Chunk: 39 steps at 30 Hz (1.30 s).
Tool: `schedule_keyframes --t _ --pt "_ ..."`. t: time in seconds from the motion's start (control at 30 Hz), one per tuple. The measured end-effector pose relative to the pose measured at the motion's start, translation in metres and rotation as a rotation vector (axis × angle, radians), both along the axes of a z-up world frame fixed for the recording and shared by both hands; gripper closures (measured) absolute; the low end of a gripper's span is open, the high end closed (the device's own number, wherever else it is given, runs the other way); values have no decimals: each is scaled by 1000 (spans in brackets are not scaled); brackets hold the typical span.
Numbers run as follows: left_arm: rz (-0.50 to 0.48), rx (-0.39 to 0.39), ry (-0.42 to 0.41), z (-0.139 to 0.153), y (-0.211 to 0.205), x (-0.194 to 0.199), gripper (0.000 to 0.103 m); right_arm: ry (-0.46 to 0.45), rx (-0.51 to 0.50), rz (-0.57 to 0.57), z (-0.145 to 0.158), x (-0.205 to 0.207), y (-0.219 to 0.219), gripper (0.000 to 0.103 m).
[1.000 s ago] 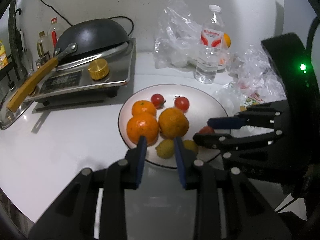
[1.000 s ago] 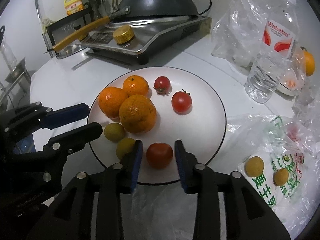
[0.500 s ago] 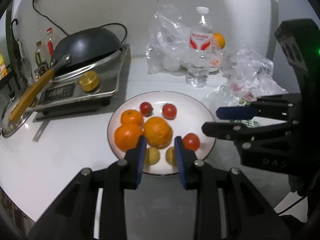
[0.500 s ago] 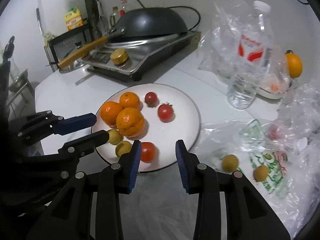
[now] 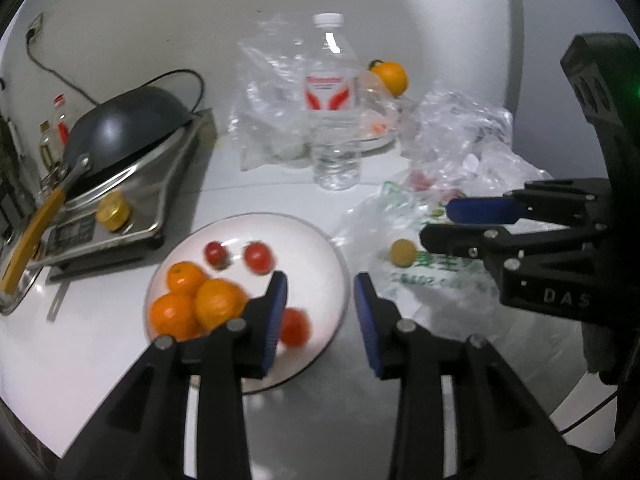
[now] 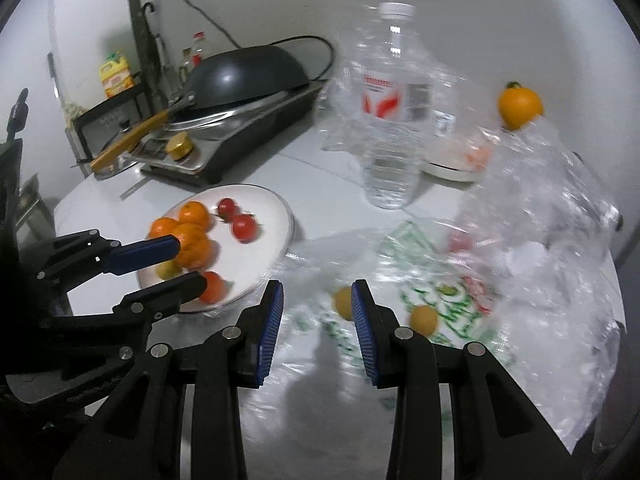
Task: Organize fruits
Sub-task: 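Move both open tools back over the fruit in the bag, then grasp a yellow fruit with the left tool while the right tool grasps another yellow fruit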
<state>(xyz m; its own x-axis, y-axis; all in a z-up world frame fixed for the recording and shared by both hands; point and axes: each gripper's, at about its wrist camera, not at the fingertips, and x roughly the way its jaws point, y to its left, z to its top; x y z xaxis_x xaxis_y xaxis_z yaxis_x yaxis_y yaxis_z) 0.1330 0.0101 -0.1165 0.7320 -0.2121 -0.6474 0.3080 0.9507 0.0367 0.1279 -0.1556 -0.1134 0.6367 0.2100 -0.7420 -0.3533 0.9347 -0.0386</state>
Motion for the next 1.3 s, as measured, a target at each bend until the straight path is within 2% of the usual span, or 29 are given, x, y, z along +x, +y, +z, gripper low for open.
schedule_keyframes --t 0.23,0.5,1.03,1.3 --pt "-50 20 19 -3 -39 13 67 8 3 -47 -6 7 -40 66" --pt "-113 57 62 -14 -73 33 67 60 17 -59 -26 20 -71 66" --pt "-116 78 161 -45 -91 68 67 140 31 -25 -47 46 -76 66" --pt "-139 96 175 -53 -97 73 67 139 32 -22 -50 47 -77 76"
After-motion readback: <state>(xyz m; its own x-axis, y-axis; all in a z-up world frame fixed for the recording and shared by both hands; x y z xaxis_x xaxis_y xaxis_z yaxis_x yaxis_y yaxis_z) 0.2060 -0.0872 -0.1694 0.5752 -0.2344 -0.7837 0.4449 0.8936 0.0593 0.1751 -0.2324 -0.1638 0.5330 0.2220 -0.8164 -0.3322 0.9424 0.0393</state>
